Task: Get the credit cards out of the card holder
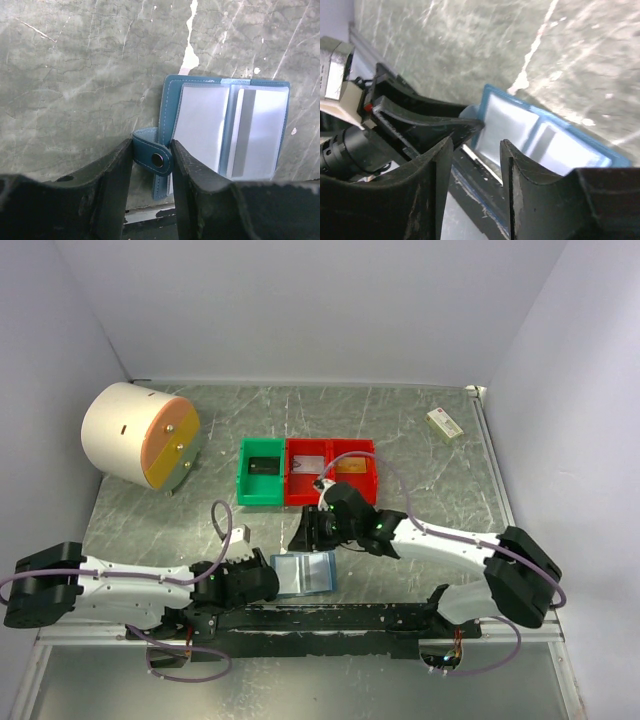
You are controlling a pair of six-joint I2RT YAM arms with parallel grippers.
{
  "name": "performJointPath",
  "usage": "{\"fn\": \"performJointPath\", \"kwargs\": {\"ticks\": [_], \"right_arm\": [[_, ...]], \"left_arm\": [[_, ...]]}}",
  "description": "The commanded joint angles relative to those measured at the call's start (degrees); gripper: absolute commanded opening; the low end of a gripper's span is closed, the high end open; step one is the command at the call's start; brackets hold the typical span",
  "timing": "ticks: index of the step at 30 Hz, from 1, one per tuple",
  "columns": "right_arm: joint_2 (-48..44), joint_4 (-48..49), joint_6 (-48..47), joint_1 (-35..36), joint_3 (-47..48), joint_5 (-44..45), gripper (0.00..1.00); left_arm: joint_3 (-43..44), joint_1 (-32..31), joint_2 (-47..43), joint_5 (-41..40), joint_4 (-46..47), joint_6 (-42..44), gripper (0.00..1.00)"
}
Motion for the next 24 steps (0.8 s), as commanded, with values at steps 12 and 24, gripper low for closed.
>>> {"fn": "performJointPath", "kwargs": {"ticks": [12,24], "right_arm": [[-1.95,-15.43,-7.37,-5.08,-1.57,9.74,0.47],[1.07,-12.62,-5.64,-5.06,-4.17,7.03,0.42]], "left_arm": [[-2.13,-0.32,-0.27,0.18,7.21,3.00,0.45],[-0.94,-0.31,1.82,0.22,6.58,2.49,0.42]]}}
